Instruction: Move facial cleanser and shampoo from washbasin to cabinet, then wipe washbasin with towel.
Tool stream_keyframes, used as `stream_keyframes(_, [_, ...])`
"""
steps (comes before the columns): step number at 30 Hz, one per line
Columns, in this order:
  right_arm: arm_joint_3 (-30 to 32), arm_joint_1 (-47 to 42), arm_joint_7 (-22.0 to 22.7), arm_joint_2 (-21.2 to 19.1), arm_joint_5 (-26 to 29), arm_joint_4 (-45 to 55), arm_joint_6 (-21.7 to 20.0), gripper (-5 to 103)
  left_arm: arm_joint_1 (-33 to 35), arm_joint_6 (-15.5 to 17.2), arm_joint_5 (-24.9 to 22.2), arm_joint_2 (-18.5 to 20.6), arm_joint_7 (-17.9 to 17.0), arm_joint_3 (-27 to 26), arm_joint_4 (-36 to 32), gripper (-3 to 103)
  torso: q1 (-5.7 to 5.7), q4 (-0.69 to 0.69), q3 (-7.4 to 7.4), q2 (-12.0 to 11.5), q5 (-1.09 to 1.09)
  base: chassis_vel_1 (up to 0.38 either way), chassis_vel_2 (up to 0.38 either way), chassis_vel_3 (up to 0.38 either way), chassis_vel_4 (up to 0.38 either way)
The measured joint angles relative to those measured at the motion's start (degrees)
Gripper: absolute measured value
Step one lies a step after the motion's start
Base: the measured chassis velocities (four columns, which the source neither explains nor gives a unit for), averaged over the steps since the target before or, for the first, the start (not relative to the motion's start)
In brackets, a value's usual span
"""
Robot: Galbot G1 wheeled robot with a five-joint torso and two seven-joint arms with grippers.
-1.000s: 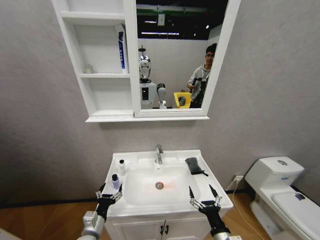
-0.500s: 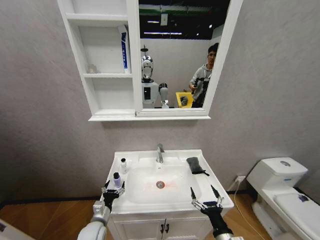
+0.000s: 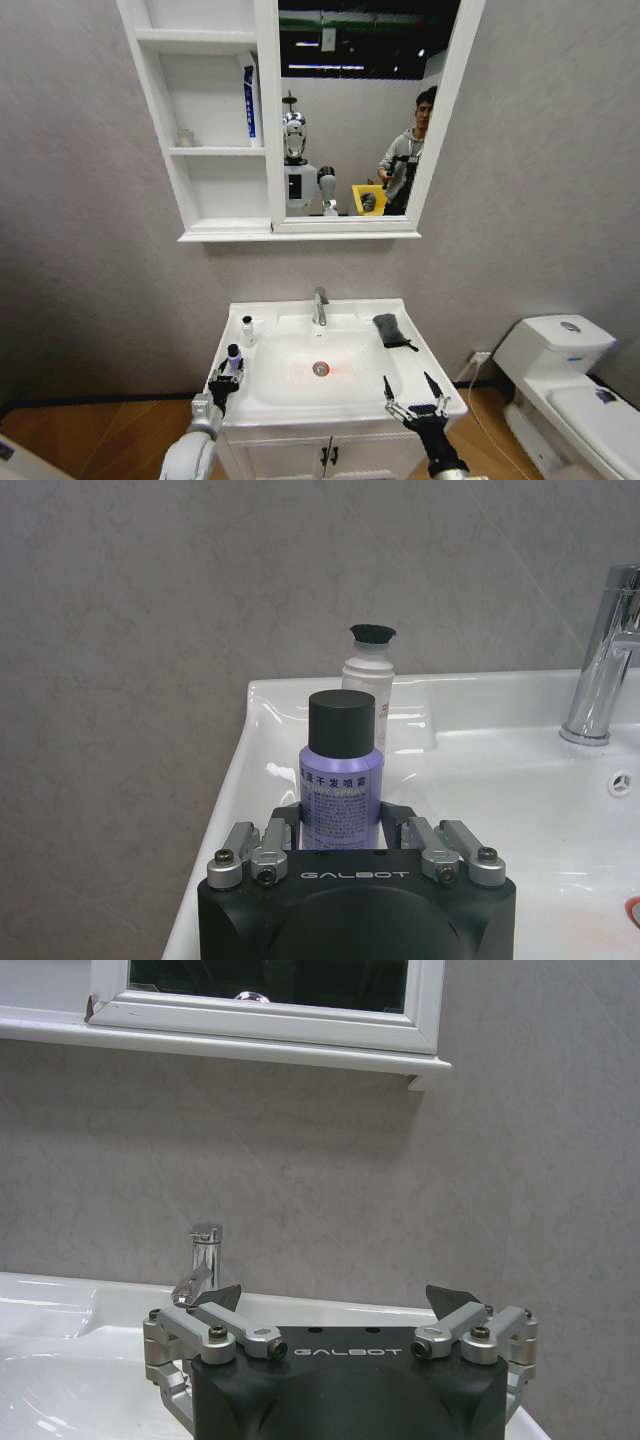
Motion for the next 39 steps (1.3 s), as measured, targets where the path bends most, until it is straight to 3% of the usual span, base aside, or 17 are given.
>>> stream_keyframes(7, [0.0,-0.4,0.0,0.3,-0.2,-0.1,0.3,100,1.2,0.9,-2.0,2.1,-0.1,-0.3,-5.4,42,0.00,-0.01,0.00,0.0,-0.01,0.000,0.000,0.000,0.000])
stream_keyframes(10, [0.0,-0.4,0.0,0.3,-0.2,-0.3,0.4,100,1.7,2.3,-4.6,5.2,-0.5,-0.8,-10.0,42,0.00,0.00,0.00,0.0,-0.01,0.000,0.000,0.000,0.000])
stream_keyframes(13, [-0.5,0.0,0.0,0.3,-0.5,-0.8,0.5,100,-0.1,5.0,-10.6,13.7,-1.8,-2.4,-15.3,42,-0.01,0.00,-0.01,0.0,-0.01,0.000,0.000,0.000,0.000])
stream_keyframes(14, [-0.5,0.0,0.0,0.3,-0.5,-0.8,0.5,100,-0.1,5.0,-10.6,13.7,-1.8,-2.4,-15.3,42,-0.01,0.00,-0.01,0.0,-0.01,0.000,0.000,0.000,0.000])
stream_keyframes(17, [-1.0,0.5,0.0,0.3,-0.8,-1.2,0.5,100,-3.6,9.8,-23.2,25.4,-4.5,-4.2,-21.0,42,0.00,0.00,-0.01,0.0,-0.02,0.000,0.000,0.000,0.000])
stream_keyframes(18, [-1.0,0.5,0.0,0.3,-0.8,-1.2,0.5,100,-3.6,9.8,-23.2,25.4,-4.5,-4.2,-21.0,42,0.00,0.00,-0.01,0.0,-0.02,0.000,0.000,0.000,0.000])
stream_keyframes(20, [-1.2,0.6,-0.1,0.4,-1.1,-1.5,0.5,100,-6.1,14.2,-33.9,34.5,-7.4,-5.4,-24.5,42,0.00,0.00,0.00,0.0,-0.02,0.000,0.000,0.000,0.000])
stream_keyframes(21, [-1.2,0.6,-0.1,0.4,-1.1,-1.5,0.5,100,-6.1,14.2,-33.9,34.5,-7.4,-5.4,-24.5,42,0.00,0.00,0.00,0.0,-0.02,0.000,0.000,0.000,0.000])
stream_keyframes(23, [-1.3,0.6,-0.1,0.3,-1.2,-1.6,0.7,100,-9.5,19.0,-43.7,42.1,-10.9,-6.2,-26.7,42,-0.01,0.00,-0.01,0.0,0.00,0.000,0.000,0.000,0.000])
stream_keyframes(24, [-1.3,0.6,-0.1,0.3,-1.2,-1.6,0.7,100,-9.5,19.0,-43.7,42.1,-10.9,-6.2,-26.7,42,-0.01,0.00,-0.01,0.0,0.00,0.000,0.000,0.000,0.000])
stream_keyframes(27, [-1.1,0.3,-0.2,0.3,-1.2,-1.7,1.1,100,-17.9,25.0,-58.2,51.2,-16.9,-5.3,-26.8,42,0.00,-0.01,0.00,0.0,-0.01,0.000,0.000,0.000,0.000])
stream_keyframes(28, [-1.1,0.3,-0.2,0.3,-1.2,-1.7,1.1,100,-17.9,25.0,-58.2,51.2,-16.9,-5.3,-26.8,42,0.00,-0.01,0.00,0.0,-0.01,0.000,0.000,0.000,0.000])
stream_keyframes(31, [-0.9,0.1,-0.2,0.2,-1.1,-1.9,1.6,100,-28.3,28.1,-66.8,57.2,-18.7,-1.6,-23.6,42,0.00,-0.01,0.00,0.0,0.00,0.000,0.000,0.000,0.000])
stream_keyframes(32, [-0.9,0.1,-0.2,0.2,-1.1,-1.9,1.6,100,-28.3,28.1,-66.8,57.2,-18.7,-1.6,-23.6,42,0.00,-0.01,0.00,0.0,0.00,0.000,0.000,0.000,0.000])
stream_keyframes(35, [-0.8,0.1,-0.4,0.2,-0.9,-2.4,1.9,100,-41.0,30.6,-70.9,60.4,-18.1,6.0,-18.8,42,0.00,0.00,0.00,0.0,-0.02,0.000,0.000,0.000,0.000])
stream_keyframes(36, [-0.8,0.1,-0.4,0.2,-0.9,-2.4,1.9,100,-41.0,30.6,-70.9,60.4,-18.1,6.0,-18.8,42,0.00,0.00,0.00,0.0,-0.02,0.000,0.000,0.000,0.000])
stream_keyframes(39, [-0.9,0.3,-0.6,0.2,-0.9,-3.2,2.1,100,-50.9,31.4,-71.8,60.8,-17.8,13.2,-15.8,42,0.00,0.00,0.00,0.0,0.00,0.000,0.000,0.000,0.000])
